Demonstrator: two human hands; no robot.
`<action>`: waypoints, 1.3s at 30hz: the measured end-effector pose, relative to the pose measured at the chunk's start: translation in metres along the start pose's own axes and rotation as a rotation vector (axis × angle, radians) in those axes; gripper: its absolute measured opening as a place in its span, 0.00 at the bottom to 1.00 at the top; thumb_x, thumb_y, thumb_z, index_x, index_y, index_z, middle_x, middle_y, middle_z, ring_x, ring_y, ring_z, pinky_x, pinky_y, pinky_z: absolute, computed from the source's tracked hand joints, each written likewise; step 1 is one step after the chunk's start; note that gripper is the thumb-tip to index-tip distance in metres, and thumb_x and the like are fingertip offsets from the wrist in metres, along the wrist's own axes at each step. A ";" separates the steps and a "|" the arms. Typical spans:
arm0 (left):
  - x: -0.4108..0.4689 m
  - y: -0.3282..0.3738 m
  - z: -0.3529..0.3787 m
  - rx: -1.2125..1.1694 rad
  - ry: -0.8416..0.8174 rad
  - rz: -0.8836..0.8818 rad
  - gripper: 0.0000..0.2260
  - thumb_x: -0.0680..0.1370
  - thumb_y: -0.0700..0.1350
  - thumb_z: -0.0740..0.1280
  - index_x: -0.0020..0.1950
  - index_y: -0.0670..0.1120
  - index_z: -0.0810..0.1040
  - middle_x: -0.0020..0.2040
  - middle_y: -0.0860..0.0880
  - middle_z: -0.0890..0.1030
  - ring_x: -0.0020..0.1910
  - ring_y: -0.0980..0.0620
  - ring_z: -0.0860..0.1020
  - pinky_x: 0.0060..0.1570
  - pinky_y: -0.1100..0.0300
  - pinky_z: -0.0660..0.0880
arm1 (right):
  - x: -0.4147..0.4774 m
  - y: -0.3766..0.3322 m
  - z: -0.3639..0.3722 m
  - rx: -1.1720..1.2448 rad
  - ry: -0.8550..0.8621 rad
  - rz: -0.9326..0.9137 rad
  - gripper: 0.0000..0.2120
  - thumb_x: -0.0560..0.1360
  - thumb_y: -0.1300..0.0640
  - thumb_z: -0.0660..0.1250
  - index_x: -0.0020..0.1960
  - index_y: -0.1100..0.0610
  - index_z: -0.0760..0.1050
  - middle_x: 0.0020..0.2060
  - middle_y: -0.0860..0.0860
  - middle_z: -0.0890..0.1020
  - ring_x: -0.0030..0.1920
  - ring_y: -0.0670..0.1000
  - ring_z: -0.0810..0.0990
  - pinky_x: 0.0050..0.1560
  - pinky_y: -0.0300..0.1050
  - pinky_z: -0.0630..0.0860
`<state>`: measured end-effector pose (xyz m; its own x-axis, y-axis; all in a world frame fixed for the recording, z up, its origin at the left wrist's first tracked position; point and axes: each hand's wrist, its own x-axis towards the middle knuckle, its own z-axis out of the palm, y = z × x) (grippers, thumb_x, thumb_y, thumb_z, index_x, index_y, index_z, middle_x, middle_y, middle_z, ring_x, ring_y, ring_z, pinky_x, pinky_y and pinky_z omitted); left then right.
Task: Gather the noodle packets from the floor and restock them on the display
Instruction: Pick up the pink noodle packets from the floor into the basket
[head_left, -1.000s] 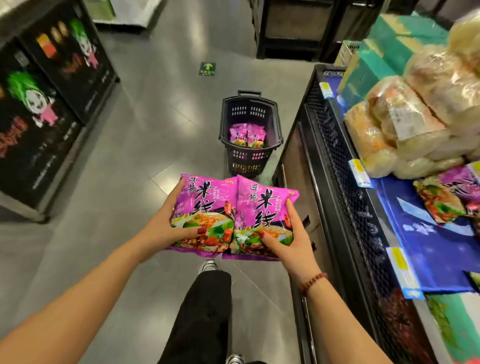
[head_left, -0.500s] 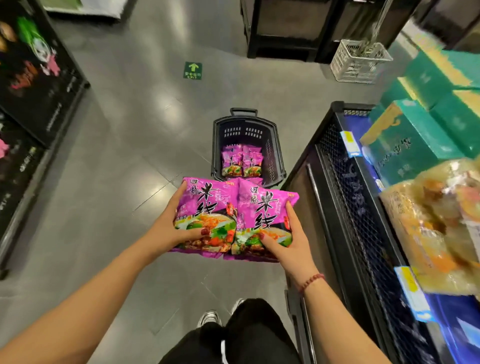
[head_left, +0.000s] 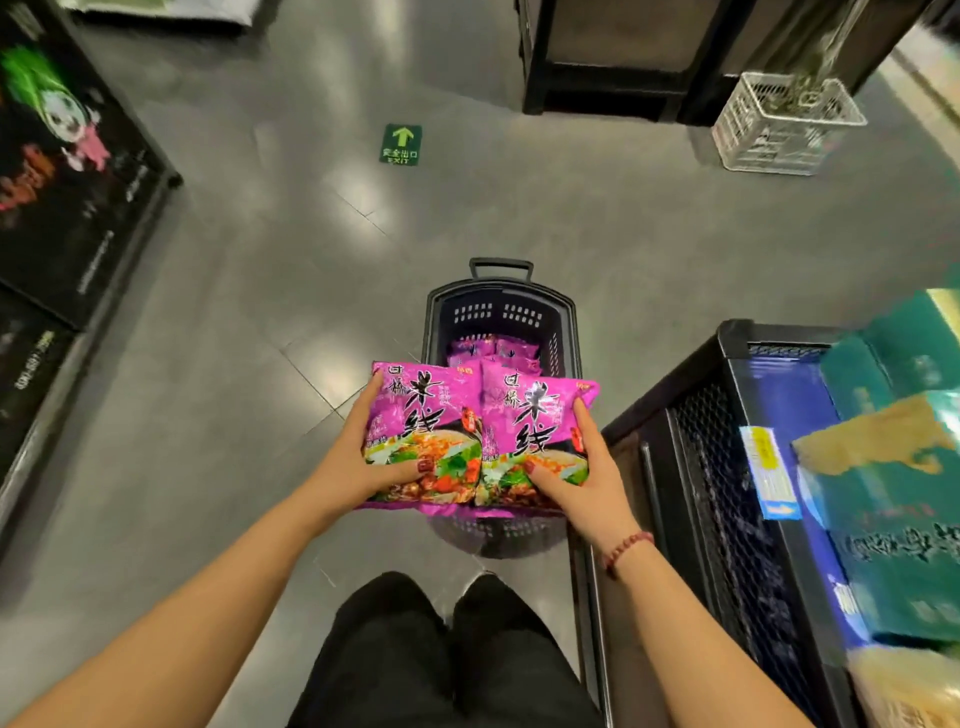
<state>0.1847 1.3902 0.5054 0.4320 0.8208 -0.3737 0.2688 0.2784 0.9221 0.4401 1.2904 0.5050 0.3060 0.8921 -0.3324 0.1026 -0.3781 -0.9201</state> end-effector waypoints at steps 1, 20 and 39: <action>0.012 0.002 -0.002 -0.004 -0.001 -0.006 0.49 0.66 0.43 0.78 0.72 0.72 0.50 0.73 0.52 0.63 0.60 0.54 0.77 0.49 0.60 0.80 | 0.013 -0.003 -0.001 -0.009 -0.002 0.004 0.43 0.70 0.57 0.75 0.66 0.22 0.54 0.73 0.46 0.65 0.70 0.52 0.70 0.62 0.59 0.75; 0.275 -0.073 0.011 -0.025 0.057 -0.293 0.46 0.66 0.39 0.79 0.73 0.68 0.58 0.68 0.51 0.72 0.61 0.51 0.78 0.54 0.49 0.80 | 0.265 0.083 0.006 -0.021 0.007 0.306 0.43 0.72 0.64 0.73 0.76 0.41 0.54 0.61 0.37 0.70 0.52 0.33 0.76 0.42 0.30 0.77; 0.441 -0.351 0.099 0.183 0.221 -0.381 0.47 0.71 0.33 0.74 0.79 0.58 0.50 0.77 0.53 0.60 0.73 0.59 0.59 0.67 0.66 0.60 | 0.437 0.391 0.060 -0.383 -0.047 0.343 0.44 0.73 0.56 0.73 0.78 0.43 0.48 0.74 0.49 0.63 0.73 0.48 0.62 0.68 0.40 0.59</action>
<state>0.3657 1.6048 0.0069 0.0852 0.7690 -0.6336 0.5287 0.5041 0.6829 0.5572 1.5478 -0.0123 0.3410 0.7074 -0.6191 0.3455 -0.7068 -0.6173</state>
